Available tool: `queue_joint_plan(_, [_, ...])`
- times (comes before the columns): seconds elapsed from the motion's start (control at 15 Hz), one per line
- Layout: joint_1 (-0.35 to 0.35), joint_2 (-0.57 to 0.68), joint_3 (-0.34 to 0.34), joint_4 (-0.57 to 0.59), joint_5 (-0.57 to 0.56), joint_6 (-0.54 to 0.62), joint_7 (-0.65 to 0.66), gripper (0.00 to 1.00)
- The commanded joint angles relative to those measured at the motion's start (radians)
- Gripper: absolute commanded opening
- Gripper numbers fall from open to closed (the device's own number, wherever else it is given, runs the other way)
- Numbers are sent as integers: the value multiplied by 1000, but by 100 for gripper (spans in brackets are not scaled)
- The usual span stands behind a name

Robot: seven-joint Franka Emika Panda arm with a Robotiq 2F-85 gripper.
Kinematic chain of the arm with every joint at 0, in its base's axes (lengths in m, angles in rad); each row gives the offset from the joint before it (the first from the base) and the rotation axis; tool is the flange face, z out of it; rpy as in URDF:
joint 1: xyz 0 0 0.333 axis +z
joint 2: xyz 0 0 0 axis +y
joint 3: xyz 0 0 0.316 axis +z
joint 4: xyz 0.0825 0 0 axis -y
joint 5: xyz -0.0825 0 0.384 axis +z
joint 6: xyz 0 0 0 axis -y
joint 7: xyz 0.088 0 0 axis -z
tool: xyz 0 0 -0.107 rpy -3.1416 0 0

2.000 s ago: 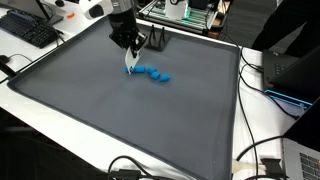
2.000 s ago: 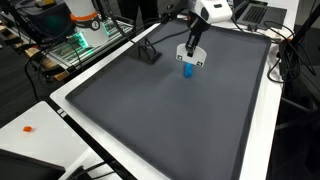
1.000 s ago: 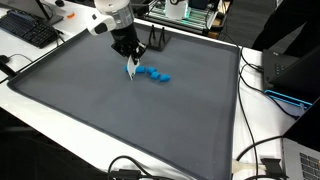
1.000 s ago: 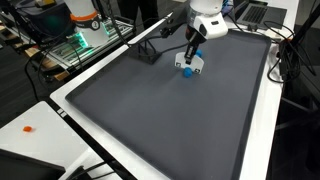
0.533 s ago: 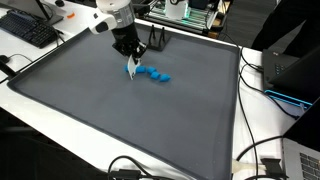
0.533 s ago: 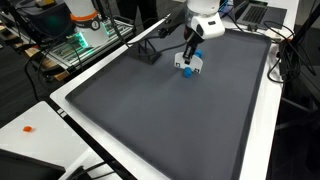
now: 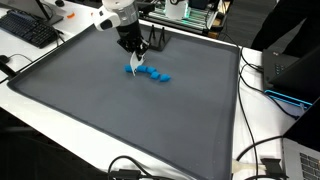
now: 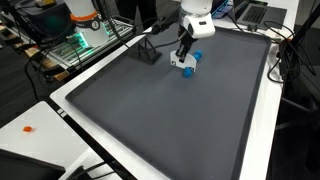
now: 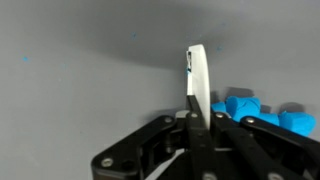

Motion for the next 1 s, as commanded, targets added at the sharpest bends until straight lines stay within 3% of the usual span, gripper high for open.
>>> queue_joint_plan(0.0, [24, -32, -30, -73, -44, 21, 115, 1])
queue_joint_plan(0.73, [25, -124, -46, -101, -46, 31, 269, 1])
queue_joint_plan(0.93, [26, -181, -46, -129, -2, 48, 374, 1])
